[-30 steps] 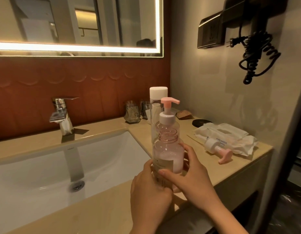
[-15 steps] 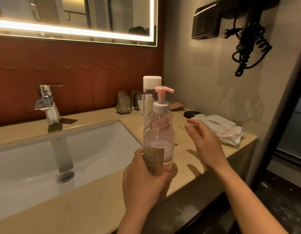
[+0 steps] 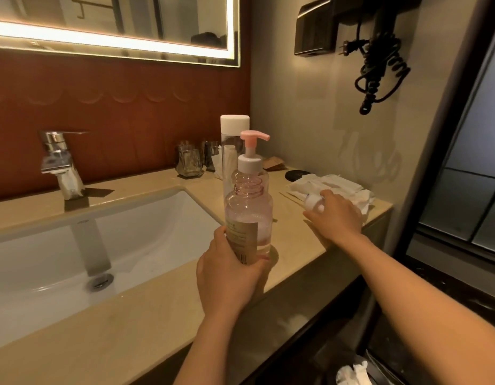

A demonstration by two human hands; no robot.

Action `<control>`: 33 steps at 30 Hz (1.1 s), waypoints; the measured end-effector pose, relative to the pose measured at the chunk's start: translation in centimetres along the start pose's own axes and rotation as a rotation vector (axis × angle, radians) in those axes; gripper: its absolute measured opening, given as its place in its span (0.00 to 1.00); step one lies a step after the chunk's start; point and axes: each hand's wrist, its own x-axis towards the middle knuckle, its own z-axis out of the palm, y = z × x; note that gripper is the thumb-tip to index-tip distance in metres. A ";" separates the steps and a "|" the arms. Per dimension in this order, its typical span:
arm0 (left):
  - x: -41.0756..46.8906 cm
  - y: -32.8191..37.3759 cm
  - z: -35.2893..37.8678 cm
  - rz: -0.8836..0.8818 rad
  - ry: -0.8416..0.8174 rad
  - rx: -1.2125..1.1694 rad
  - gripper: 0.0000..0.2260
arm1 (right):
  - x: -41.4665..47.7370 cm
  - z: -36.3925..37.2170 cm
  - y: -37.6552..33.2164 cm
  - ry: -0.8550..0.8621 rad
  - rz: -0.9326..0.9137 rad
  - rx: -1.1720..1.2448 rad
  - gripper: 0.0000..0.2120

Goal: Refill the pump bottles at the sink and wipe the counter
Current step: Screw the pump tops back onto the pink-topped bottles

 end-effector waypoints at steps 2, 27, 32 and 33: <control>0.0 -0.1 0.0 0.008 0.003 0.000 0.34 | 0.0 0.0 0.2 -0.005 0.024 0.005 0.23; 0.0 -0.2 0.1 0.017 0.025 -0.016 0.34 | -3.8 -1.8 0.3 0.311 -0.109 0.817 0.24; 0.0 -0.1 0.1 0.010 0.024 -0.021 0.34 | -2.5 -4.0 -1.3 0.584 -0.360 0.478 0.23; 0.0 -0.1 0.1 0.009 0.022 -0.022 0.33 | -2.2 -4.5 -1.7 0.639 -0.399 0.448 0.23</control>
